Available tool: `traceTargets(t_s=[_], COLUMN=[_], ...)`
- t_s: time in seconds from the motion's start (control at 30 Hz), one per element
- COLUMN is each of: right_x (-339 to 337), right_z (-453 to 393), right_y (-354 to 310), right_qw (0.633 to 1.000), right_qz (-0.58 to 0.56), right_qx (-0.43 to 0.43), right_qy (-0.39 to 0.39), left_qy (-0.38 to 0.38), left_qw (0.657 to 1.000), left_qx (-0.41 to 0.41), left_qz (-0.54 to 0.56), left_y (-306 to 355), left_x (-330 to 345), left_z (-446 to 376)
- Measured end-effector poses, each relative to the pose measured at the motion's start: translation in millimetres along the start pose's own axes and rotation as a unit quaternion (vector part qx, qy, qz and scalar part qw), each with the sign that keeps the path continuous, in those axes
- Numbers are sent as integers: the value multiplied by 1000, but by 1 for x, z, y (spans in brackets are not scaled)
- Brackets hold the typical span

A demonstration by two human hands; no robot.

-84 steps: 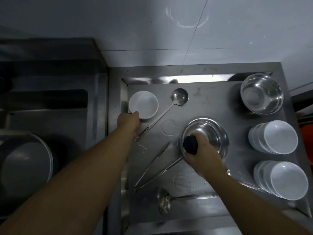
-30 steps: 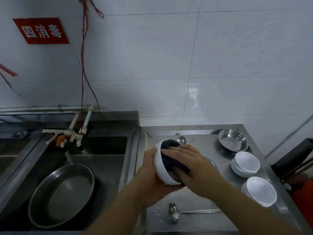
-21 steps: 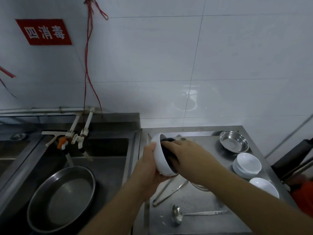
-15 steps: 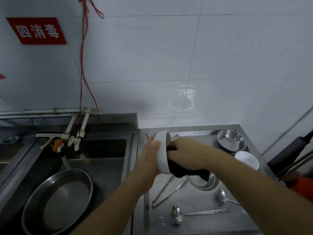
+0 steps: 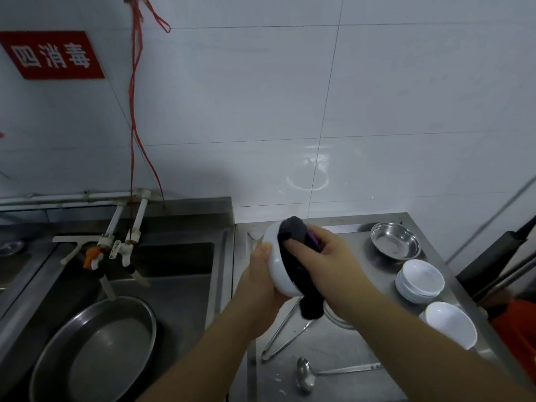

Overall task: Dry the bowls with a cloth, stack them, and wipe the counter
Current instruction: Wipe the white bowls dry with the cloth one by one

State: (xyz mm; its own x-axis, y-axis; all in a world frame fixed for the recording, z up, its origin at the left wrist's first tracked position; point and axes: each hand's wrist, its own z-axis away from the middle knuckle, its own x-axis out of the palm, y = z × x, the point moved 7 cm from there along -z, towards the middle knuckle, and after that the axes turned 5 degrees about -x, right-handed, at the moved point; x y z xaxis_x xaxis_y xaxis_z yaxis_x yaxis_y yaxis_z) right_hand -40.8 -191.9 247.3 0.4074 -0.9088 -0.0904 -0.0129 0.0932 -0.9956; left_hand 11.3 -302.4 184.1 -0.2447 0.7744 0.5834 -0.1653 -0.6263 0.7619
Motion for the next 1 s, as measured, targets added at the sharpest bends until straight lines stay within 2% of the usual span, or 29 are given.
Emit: traceTargets(t_s=[0.07, 0.13, 0.23, 0.27, 0.3, 0.4, 0.5, 0.57, 0.6, 0.63, 0.7, 0.77, 0.83, 0.87, 0.9, 0.93, 1.0], right_x=[-6, 0, 15, 17, 18, 9, -1, 4, 7, 7, 2, 0, 10, 15, 16, 14, 7], right_z=[1, -2, -11, -13, -15, -23, -20, -16, -17, -20, -23, -21, -21, -23, -26, -29, -33], right_y=[-19, -30, -27, -28, -29, -27, -17, -12, -11, -11, -18, -32, -33, -30, -28, -26, -20], right_qw=[975, 920, 794, 782, 790, 865, 943, 964, 971, 981, 982, 927, 836, 801, 788, 798, 853], right_qz=[184, 341, 556, 572, 563, 441, 181, -1, -42, -29, 99, 281, 451, 509, 538, 540, 474], right_qx=[-117, -195, -198, -188, -165, -34, 119, 144, 106, 40, -113, -240, -302, -296, -270, -226, -113], right_qy=[43, -15, -143, -163, -180, -239, -253, -225, -210, -190, -116, -63, -83, -108, -129, -146, -190], left_qy=[14, 34, 66, 75, 82, 61, 13, -15, -22, -14, 30, 56, 74, 77, 79, 81, 67], left_qw=[1000, 999, 997, 995, 994, 991, 997, 1000, 1000, 1000, 999, 998, 997, 997, 996, 995, 988], left_qx=[-8, -9, -25, -29, -30, 9, 19, 15, 15, 13, 11, 15, 18, 18, 22, 34, 71], left_qz=[5, 1, -32, -51, -69, -117, -70, -13, 4, 11, 13, 9, 6, -4, -23, -47, -117], left_y=[-2, -3, 1, 3, 6, 17, 15, 9, 8, 7, 6, 5, 3, 5, 8, 12, 22], left_x=[1, -2, -7, -8, -9, -4, 0, 1, 2, 4, 1, -1, -5, -5, -4, -4, 1], left_z=[-3, -5, -8, -9, -9, -10, -4, -2, -3, -4, -9, -12, -14, -14, -13, -15, -18])
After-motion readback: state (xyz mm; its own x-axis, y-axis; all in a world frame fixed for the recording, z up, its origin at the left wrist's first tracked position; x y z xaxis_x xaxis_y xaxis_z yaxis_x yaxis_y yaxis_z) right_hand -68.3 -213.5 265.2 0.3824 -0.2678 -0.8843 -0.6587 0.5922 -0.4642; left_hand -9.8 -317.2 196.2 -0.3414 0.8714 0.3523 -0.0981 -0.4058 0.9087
